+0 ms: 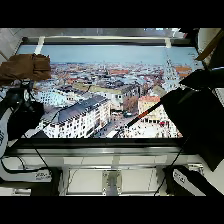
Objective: Fold the clothes and pants, and hang the long-sleeved shirts on hangers.
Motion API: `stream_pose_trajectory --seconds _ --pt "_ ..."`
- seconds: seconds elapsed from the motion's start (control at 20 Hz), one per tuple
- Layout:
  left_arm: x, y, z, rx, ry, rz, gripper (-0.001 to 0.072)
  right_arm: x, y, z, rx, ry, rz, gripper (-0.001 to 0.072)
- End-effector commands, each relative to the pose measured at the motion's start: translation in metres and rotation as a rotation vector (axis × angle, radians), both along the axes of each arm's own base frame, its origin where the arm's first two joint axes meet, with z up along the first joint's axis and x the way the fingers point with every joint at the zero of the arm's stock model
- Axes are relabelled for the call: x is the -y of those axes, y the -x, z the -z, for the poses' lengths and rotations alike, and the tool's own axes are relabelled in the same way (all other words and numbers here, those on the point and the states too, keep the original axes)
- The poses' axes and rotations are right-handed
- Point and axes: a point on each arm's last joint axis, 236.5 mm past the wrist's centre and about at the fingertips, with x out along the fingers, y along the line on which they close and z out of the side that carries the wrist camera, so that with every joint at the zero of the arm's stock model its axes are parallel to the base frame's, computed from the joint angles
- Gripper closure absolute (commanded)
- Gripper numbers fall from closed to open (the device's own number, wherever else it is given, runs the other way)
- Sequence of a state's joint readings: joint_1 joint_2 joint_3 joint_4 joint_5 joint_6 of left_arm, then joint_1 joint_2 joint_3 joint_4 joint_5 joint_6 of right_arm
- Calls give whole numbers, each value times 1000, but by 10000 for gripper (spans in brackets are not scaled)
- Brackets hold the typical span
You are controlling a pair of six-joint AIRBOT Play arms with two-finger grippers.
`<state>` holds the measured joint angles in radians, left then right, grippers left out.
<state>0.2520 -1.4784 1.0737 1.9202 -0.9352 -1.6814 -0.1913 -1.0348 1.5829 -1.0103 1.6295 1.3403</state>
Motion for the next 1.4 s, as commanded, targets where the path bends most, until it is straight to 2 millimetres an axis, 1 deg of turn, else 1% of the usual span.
stream_pose_trajectory --seconds 0.0,0.1,0.2,0.25,0.3,0.35,0.4,0.45,0.5,0.55,0.7,0.9,1.05,1.15,1.2,1.25,1.3,1.35 --pt "-2 -6 -17 -15 -6 -13 698 0 -2 0 5 0 4 707" --pt "2 -17 -52 -1 -24 2 698 5 -2 2 0 19 15 707" --pt "13 -34 -91 71 -51 61 698 11 1 7 -19 46 23 707" --pt "17 -38 -103 95 -62 95 698 14 3 10 -32 59 25 707" --pt "19 -38 -108 100 -66 108 695 15 6 12 -49 68 23 707" --pt "22 -33 -105 77 -53 114 499 16 10 15 -64 75 20 707" --pt "30 -30 -99 49 -16 134 64 18 12 16 -75 83 20 707" --pt "41 -25 -91 16 32 154 -1 18 12 17 -76 86 21 707" --pt "48 -21 -83 -26 59 201 -1 18 11 17 -72 89 18 707" --pt "50 -18 -75 -66 64 240 -1 18 12 17 -67 95 5 707" --pt "43 -15 -51 -148 50 258 0 18 12 17 -64 98 1 707" --pt "26 -8 -14 -278 0 286 -1 18 12 17 -65 98 1 705" --pt "5 -3 1 -363 -79 305 -1 18 12 17 -64 98 1 683" --pt "-1 -1 9 -394 -93 310 2 18 11 17 -64 98 1 684" --pt "0 0 13 -404 -87 309 98 18 11 17 -64 97 2 684" --pt "0 2 16 -416 -84 307 425 18 11 17 -63 97 3 684" --pt "0 4 16 -425 -82 307 679 18 11 17 -63 97 2 685" --pt "2 7 13 -439 -80 303 698 18 11 17 -63 98 2 684"
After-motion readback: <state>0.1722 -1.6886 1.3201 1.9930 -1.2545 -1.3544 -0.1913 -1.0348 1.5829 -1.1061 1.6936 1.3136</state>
